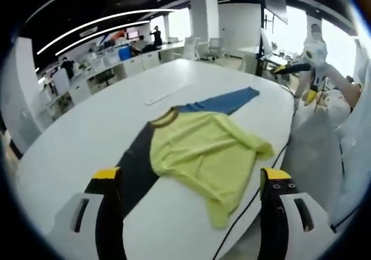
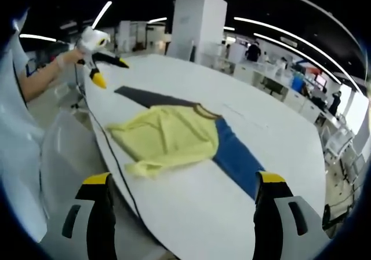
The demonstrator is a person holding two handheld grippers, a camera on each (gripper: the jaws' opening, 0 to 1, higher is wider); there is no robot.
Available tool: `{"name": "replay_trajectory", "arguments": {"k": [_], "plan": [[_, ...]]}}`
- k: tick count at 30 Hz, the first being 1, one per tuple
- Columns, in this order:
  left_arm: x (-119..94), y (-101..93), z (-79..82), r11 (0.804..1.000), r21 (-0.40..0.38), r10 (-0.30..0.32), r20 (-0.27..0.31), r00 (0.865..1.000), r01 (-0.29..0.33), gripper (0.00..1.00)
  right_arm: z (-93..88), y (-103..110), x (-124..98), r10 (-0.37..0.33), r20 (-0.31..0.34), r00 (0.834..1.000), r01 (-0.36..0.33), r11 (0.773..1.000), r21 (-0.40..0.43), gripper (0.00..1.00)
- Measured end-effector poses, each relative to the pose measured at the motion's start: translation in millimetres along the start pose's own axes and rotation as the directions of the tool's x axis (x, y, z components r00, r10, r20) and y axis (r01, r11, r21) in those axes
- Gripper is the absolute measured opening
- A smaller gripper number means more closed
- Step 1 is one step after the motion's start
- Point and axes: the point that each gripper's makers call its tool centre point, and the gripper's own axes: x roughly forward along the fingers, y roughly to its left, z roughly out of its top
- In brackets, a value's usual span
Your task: Fold the garment on the visible template until the final outline fits inside the template.
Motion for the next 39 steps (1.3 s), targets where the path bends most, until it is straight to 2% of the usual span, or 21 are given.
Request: {"name": "replay_trajectory", "arguments": {"k": [13,24,39], "plan": [[12.3,-19.6,-6.4,0.998,-0.034,-0.052,0.003,0.999,0.052,0.99,-8.0,7.0,8.9,0.023,-0.007,1.0,-0.023,0.999,0.036,1.0],[18.6,-35.1,-15.5,0.995,-0.057,-0.085,-0.009,0.996,0.085,0.99,-16.5,4.8,14.5,0.027,-0.018,0.999,-0.026,0.998,0.062,1.0],[19.3,-41.7,-25.2,0.992,-0.091,-0.095,-0.024,0.995,0.093,0.99,-19.1,12.2,25.4,0.043,-0.033,0.999,-0.04,0.996,0.081,1.0]]}}
